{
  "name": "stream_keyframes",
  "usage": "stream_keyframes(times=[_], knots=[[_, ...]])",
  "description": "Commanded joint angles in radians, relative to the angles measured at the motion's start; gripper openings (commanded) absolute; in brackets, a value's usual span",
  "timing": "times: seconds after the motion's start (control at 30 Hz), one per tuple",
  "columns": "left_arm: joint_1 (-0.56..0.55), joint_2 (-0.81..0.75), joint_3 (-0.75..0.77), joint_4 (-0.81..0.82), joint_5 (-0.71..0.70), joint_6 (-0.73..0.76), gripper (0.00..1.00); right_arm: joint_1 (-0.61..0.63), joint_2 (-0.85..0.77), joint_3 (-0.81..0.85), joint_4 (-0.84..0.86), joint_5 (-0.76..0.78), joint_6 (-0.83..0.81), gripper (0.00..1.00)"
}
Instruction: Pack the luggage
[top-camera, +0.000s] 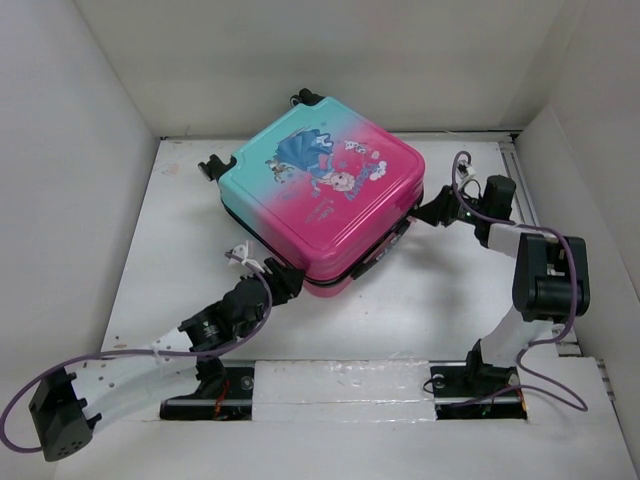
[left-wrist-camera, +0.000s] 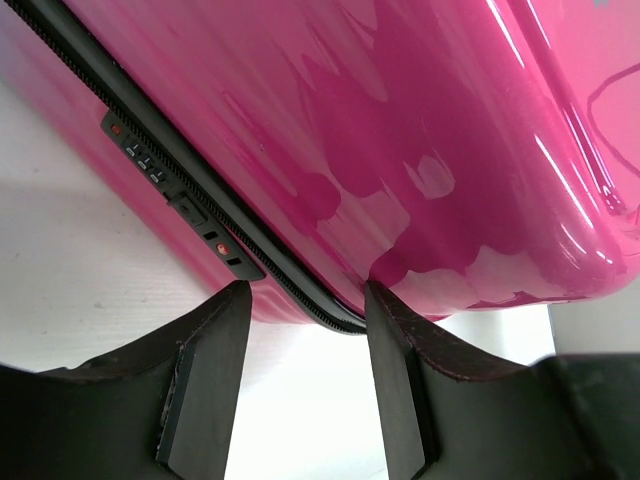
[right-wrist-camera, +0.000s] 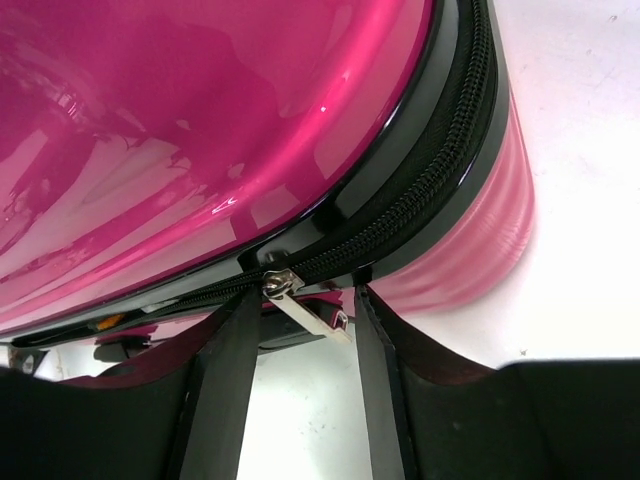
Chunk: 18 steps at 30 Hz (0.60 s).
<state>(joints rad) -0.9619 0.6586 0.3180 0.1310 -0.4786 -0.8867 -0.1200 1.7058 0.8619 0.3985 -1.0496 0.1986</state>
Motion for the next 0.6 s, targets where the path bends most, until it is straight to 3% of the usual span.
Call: stream_keyframes(times=[0.0, 0.37, 0.5, 0.57], knots=[[-0.001, 0.022, -0.019, 0.068, -0.005, 0.017, 0.45, 0.034, 0.003, -0.001, 0.117, -0.052, 0.050, 0.47], [-0.001, 0.110, -0.028, 0.191, 0.015, 0.057, 0.45, 0.043, 0.015, -0.050, 0.249, -0.041, 0.123, 0.47], [-0.001, 0.131, -0.028, 0.211, 0.015, 0.057, 0.43, 0.043, 0.035, -0.060, 0.339, -0.052, 0.179, 0.31], [-0.001, 0.131, -0.028, 0.211, 0.015, 0.057, 0.42, 0.043, 0.046, -0.060, 0.350, -0.061, 0.188, 0.29]])
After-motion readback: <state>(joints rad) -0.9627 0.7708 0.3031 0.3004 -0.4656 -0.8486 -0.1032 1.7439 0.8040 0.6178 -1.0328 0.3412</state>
